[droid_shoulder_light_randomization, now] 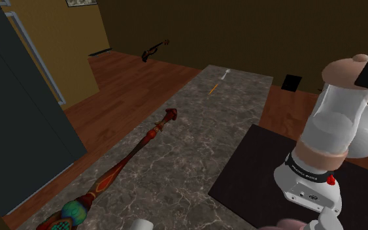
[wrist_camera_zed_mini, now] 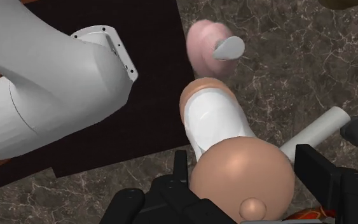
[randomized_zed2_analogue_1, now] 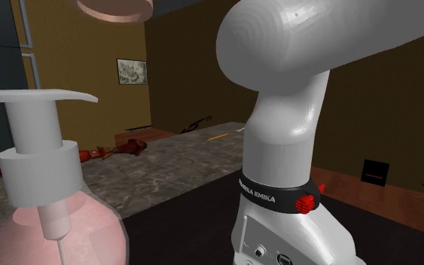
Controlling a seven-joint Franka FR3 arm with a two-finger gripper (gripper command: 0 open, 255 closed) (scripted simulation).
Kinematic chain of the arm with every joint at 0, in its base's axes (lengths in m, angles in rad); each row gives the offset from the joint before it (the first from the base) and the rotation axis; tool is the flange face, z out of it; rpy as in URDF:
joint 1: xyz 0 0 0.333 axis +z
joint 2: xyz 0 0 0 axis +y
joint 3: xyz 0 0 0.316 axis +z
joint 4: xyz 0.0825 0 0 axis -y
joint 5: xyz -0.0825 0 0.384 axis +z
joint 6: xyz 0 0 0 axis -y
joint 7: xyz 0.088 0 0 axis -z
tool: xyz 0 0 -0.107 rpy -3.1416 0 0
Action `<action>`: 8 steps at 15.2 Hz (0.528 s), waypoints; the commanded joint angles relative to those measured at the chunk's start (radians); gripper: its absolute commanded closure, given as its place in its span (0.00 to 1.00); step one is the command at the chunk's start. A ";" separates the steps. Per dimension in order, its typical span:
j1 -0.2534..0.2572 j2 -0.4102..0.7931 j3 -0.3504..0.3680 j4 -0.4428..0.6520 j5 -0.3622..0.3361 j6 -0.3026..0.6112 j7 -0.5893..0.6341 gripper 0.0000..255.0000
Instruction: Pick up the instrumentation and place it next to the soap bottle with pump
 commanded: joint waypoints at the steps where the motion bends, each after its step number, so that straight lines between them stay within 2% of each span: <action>1: 0.002 -0.021 0.037 0.013 0.049 -0.017 0.048 1.00; 8: 0.002 -0.069 0.153 0.103 0.215 -0.077 0.222 1.00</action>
